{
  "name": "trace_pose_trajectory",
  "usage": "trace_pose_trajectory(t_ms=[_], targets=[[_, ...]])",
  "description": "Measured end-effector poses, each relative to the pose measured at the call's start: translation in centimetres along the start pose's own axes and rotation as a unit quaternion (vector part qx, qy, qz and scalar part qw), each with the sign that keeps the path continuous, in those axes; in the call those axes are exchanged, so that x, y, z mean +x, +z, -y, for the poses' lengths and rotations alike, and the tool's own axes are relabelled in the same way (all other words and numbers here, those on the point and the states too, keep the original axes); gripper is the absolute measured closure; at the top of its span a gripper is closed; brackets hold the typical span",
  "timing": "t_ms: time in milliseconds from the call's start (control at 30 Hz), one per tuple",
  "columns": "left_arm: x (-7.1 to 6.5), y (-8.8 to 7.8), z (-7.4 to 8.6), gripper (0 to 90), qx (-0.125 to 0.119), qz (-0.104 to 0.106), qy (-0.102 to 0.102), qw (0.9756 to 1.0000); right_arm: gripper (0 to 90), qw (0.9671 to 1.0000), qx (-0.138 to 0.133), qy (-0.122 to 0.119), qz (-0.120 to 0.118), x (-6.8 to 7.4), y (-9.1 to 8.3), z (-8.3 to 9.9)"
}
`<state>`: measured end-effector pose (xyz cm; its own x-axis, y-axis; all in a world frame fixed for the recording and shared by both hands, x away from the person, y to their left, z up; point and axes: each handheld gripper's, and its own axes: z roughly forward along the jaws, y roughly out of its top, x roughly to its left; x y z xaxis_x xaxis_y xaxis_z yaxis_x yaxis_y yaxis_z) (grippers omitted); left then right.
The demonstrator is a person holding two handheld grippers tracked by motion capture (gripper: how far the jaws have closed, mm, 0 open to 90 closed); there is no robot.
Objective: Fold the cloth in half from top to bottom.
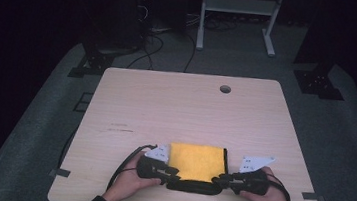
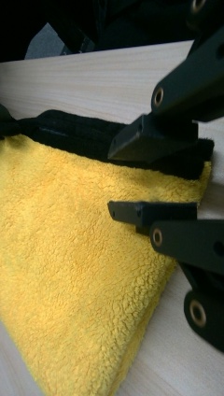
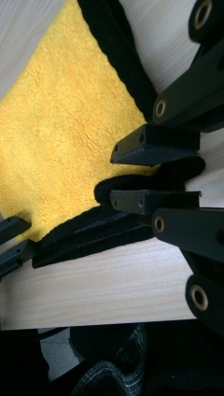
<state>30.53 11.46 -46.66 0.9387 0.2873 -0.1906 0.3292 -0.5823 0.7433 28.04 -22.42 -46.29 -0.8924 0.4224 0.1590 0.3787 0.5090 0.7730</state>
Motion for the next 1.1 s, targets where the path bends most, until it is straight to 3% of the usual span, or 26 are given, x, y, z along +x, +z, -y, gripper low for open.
trace_pose_trajectory(t_ms=[100, 300, 433, 467, 500, 533, 600, 800, 867, 900, 933, 1067, 1100], targets=[[-0.1, -0.5, -0.1, 60.3, -0.007, -0.004, -0.001, 1.0000, 69.2, 1.0000, -0.008, 0.003, 0.004, 0.0, -0.5, -0.1], [-0.1, -3.3, 0.3, 55.4, -0.040, -0.031, -0.010, 0.9987, 59.6, 0.9981, -0.049, 0.017, 0.035, -0.8, -3.4, 0.5], [0.6, -5.4, 2.0, 47.7, -0.047, -0.073, -0.029, 0.9958, 48.0, 0.9942, -0.061, 0.035, 0.081, -2.1, -5.5, 2.0], [0.6, -5.4, 2.0, 44.5, -0.047, -0.073, -0.029, 0.9958, 48.0, 0.9942, -0.061, 0.035, 0.081, -2.1, -5.5, 2.0], [0.9, -6.0, 2.7, 41.4, -0.042, -0.093, -0.039, 0.9940, 43.0, 0.9923, -0.059, 0.039, 0.102, -2.6, -6.0, 2.7], [0.9, -6.0, 2.7, 38.2, -0.042, -0.093, -0.039, 0.9940, 40.5, 0.9910, -0.057, 0.040, 0.114, -2.9, -6.2, 3.0], [1.3, -6.9, 3.7, 32.0, -0.038, -0.122, -0.054, 0.9903, 36.9, 0.9887, -0.053, 0.045, 0.133, -3.3, -6.5, 3.6], [2.1, -8.3, 5.3, 20.4, -0.023, -0.170, -0.072, 0.9824, 30.2, 0.9816, -0.027, 0.054, 0.181, -4.6, -6.6, 4.6], [2.3, -8.6, 5.8, 18.1, -0.015, -0.189, -0.075, 0.9790, 29.1, 0.9799, -0.017, 0.060, 0.190, -5.0, -6.6, 4.9], [2.3, -8.6, 5.8, 17.4, -0.015, -0.189, -0.075, 0.9790, 28.7, 0.9794, -0.014, 0.064, 0.191, -5.1, -6.6, 5.0], [2.6, -8.9, 6.4, 16.5, -0.001, -0.202, -0.078, 0.9763, 27.9, 0.9785, -0.010, 0.069, 0.194, -5.3, -6.5, 5.2], [3.2, -9.6, 7.7, 12.7, 0.014, -0.226, -0.092, 0.9697, 25.7, 0.9759, 0.003, 0.077, 0.204, -5.8, -6.4, 5.6], [3.2, -9.6, 7.7, 11.9, 0.014, -0.226, -0.092, 0.9697, 24.8, 0.9754, 0.005, 0.079, 0.206, -5.9, -6.4, 5.7]])
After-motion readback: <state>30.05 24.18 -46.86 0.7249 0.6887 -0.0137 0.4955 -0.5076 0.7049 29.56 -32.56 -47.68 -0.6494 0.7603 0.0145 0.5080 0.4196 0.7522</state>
